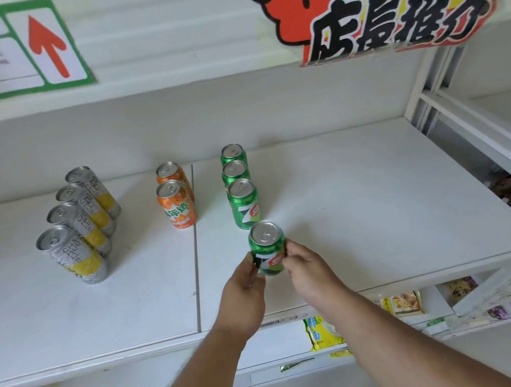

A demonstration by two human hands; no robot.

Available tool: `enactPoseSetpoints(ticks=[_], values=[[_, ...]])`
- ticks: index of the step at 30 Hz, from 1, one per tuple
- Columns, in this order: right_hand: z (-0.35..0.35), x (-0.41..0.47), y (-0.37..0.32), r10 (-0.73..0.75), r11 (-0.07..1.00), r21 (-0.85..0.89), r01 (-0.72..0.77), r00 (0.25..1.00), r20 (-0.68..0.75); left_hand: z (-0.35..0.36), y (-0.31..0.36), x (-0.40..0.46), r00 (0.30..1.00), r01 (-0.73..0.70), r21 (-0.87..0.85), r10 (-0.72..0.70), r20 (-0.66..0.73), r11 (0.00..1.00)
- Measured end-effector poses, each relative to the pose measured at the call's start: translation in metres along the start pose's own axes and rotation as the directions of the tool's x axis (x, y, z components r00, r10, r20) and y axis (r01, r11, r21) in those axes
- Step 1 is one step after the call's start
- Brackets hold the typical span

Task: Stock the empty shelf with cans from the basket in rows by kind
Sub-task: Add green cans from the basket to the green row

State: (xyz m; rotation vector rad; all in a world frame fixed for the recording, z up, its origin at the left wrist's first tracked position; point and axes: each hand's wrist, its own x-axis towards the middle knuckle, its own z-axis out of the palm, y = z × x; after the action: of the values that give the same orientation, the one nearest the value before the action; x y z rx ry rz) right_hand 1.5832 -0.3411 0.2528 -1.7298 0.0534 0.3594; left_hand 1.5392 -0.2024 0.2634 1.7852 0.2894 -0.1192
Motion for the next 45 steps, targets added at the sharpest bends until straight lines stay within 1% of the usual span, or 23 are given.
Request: enactPoseSetpoints(ticks=[5, 7, 9, 10, 13, 21, 28, 33, 45], values=[[0.012, 0.01, 0.002, 0.002, 1.0, 0.012, -0.003, 0.998, 0.055, -0.012, -0.005, -0.007, 0.999, 0.024, -0.022, -0.025, -0.044, 0.999], [0.012, 0.012, 0.007, 0.004, 1.0, -0.008, -0.004, 0.999, 0.034, -0.012, -0.007, -0.008, 0.998, 0.02, -0.026, -0.022, -0.062, 0.999], [0.011, 0.011, 0.011, -0.001, 0.998, -0.057, 0.0, 1.0, -0.024, -0.012, -0.008, -0.007, 0.996, 0.034, -0.049, -0.038, -0.085, 0.998], [0.011, 0.01, 0.013, -0.008, 0.998, -0.07, 0.005, 0.999, -0.047, -0.011, -0.008, -0.006, 0.996, 0.029, -0.051, -0.033, -0.084, 0.998], [0.013, 0.01, 0.018, -0.016, 0.998, -0.069, 0.012, 0.998, -0.055, -0.008, -0.011, -0.004, 0.999, -0.002, -0.02, 0.001, -0.052, 1.0], [0.013, 0.029, 0.007, 0.008, 1.0, 0.0, -0.008, 0.999, -0.051, -0.008, -0.013, 0.016, 0.999, 0.001, -0.018, -0.001, -0.045, 1.0], [0.013, 0.049, -0.004, 0.029, 0.999, -0.013, -0.03, 0.999, -0.034, -0.011, -0.007, 0.04, 0.999, -0.001, 0.013, 0.002, -0.044, 1.0], [0.013, 0.053, -0.009, 0.027, 1.0, -0.016, -0.027, 0.999, -0.03, -0.013, -0.007, 0.047, 0.999, 0.023, 0.023, -0.023, -0.029, 0.999], [0.011, 0.057, -0.01, 0.048, 0.999, -0.025, -0.048, 0.999, 0.0, -0.014, -0.003, 0.048, 0.994, 0.097, 0.037, -0.095, -0.048, 0.995]])
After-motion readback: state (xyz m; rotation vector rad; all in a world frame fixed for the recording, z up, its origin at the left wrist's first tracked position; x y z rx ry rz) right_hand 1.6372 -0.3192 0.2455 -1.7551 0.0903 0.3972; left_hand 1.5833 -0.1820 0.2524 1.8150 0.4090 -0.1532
